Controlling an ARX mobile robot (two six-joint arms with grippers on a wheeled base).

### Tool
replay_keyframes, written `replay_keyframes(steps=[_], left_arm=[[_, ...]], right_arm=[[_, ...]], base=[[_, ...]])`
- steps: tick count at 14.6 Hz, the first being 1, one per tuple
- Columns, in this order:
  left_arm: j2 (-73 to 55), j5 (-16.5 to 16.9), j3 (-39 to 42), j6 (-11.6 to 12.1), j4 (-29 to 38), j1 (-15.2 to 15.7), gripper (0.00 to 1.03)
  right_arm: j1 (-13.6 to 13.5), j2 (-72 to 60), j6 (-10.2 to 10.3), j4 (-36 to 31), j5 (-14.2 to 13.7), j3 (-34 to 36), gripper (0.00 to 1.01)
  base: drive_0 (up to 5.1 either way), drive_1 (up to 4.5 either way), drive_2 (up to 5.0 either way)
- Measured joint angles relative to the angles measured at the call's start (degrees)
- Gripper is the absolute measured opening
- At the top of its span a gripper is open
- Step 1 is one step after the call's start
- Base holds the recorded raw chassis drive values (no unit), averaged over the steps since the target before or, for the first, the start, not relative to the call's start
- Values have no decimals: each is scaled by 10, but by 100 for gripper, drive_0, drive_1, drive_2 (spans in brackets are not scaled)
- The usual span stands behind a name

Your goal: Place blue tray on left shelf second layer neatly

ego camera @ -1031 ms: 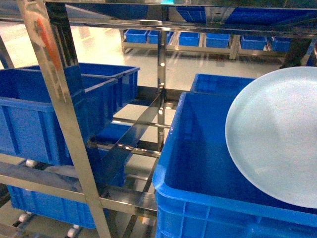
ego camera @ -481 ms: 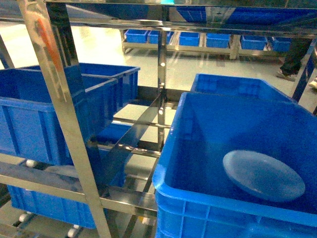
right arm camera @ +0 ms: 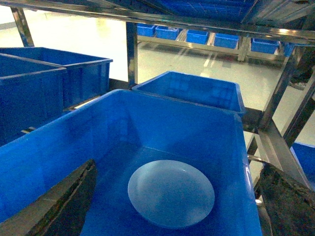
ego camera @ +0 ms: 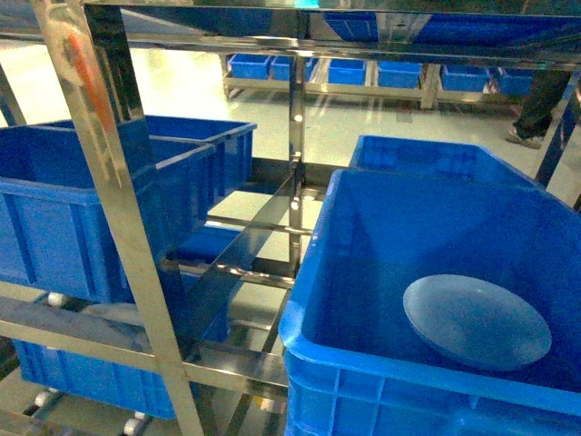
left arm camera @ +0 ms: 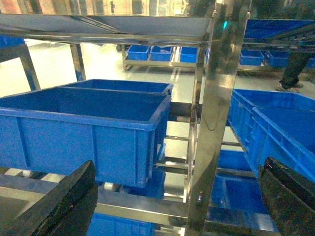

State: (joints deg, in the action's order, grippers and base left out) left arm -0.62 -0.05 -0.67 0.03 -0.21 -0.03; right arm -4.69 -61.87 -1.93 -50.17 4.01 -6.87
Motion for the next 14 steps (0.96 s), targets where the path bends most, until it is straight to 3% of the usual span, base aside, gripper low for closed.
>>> replay_keyframes(steps=[3,6,7,8,9,10,14], left_arm=[[0,0,0,0,0,0,98],[0,0,0,0,0,0,98],[0,0,0,0,0,0,98],[0,0,0,0,0,0,98],[0,0,0,0,0,0,98],[0,0,0,0,0,0,98],[0,0,0,0,0,0,98]], right_arm=[[7,235,4,201,23,39,98],[13,465,2,429,26,54,98],[9,526,1,480,22,58,98],[9,539,0,480,22,57,98],[14,574,7,515,-15,60,89],[50,617,10,492,-40,60,75],[47,616,14,505,-40,60,19]], base=[[0,0,0],[0,0,0],[0,0,0],[0,0,0],[0,0,0],[0,0,0],[0,0,0]])
